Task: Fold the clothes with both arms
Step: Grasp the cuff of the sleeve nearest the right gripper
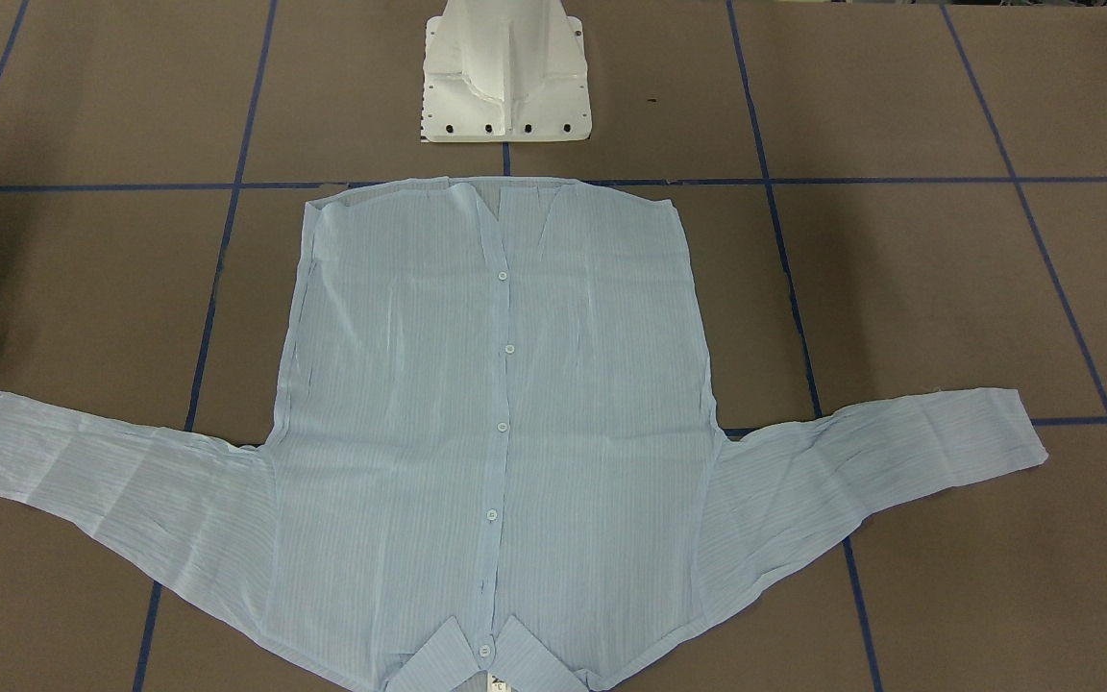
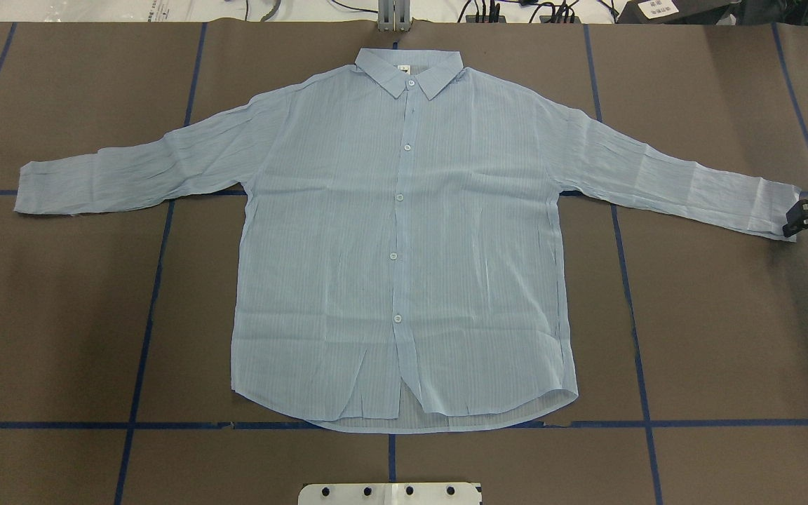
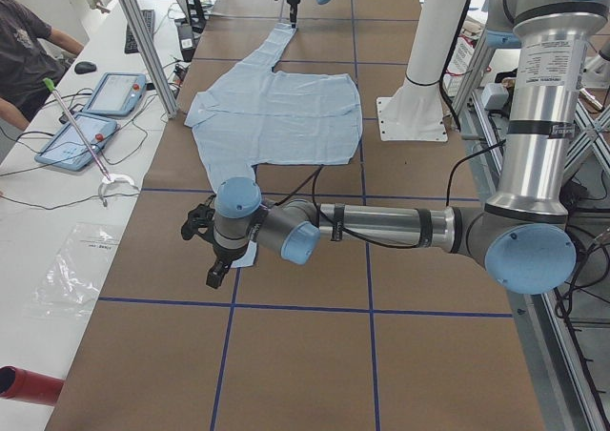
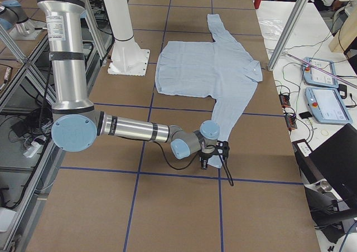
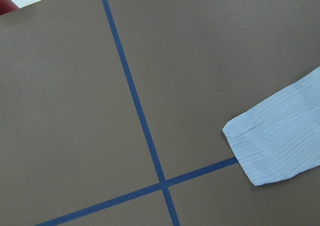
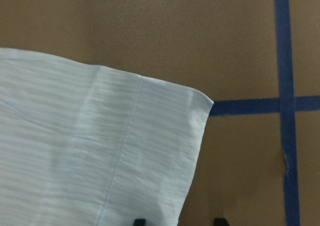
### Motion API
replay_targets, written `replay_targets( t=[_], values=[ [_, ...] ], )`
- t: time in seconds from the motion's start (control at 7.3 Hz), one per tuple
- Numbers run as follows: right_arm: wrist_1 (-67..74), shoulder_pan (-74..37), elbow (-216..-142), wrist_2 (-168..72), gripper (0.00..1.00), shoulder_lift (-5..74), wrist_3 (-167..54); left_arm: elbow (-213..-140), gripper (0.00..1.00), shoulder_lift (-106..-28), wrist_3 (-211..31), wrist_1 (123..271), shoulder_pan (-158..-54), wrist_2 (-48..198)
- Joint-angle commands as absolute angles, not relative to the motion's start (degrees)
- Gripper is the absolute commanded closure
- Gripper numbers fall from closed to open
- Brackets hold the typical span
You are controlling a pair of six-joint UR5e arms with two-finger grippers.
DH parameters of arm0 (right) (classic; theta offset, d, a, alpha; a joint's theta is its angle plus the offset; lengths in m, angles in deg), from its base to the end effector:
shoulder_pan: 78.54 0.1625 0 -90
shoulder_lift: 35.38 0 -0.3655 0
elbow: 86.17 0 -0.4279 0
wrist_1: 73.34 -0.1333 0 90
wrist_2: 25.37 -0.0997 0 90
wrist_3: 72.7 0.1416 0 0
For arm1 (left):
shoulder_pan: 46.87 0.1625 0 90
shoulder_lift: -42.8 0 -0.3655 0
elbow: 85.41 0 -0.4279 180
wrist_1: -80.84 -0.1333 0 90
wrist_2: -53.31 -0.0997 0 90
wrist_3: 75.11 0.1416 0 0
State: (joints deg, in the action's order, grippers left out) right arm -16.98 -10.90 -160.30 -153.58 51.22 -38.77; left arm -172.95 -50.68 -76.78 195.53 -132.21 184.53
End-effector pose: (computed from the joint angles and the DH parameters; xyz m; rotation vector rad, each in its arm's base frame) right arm -0.1756 -0.5470 0.6875 0.0026 -0.7486 0.0692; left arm 0.0078 -0.5874 0.5724 0.3897 0.7303 0.2105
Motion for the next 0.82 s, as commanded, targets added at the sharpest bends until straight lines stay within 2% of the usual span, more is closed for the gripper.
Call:
replay_targets(
  t=[0.0, 0.14, 0.41, 0.68],
  values=[
    [-16.91, -10.95, -160.26, -153.60, 0.57, 50.58, -38.78, -172.86, 0.00, -50.71, -76.78, 195.53, -132.22, 184.53],
    [-16.91, -11.13, -160.35, -153.60, 0.62, 50.58, -38.69, -172.86, 0.00, -50.71, -76.78, 195.53, -132.22, 184.44],
    [-16.82, -11.39, -160.18, -153.51, 0.64, 49.70, -38.60, -172.77, 0.00, -50.80, -76.78, 195.53, -132.22, 184.44],
    [-16.91, -11.48, -159.83, -153.51, 0.75, 49.70, -38.86, -172.77, 0.00, -50.97, -76.78, 195.53, -132.22, 184.44]
  ],
)
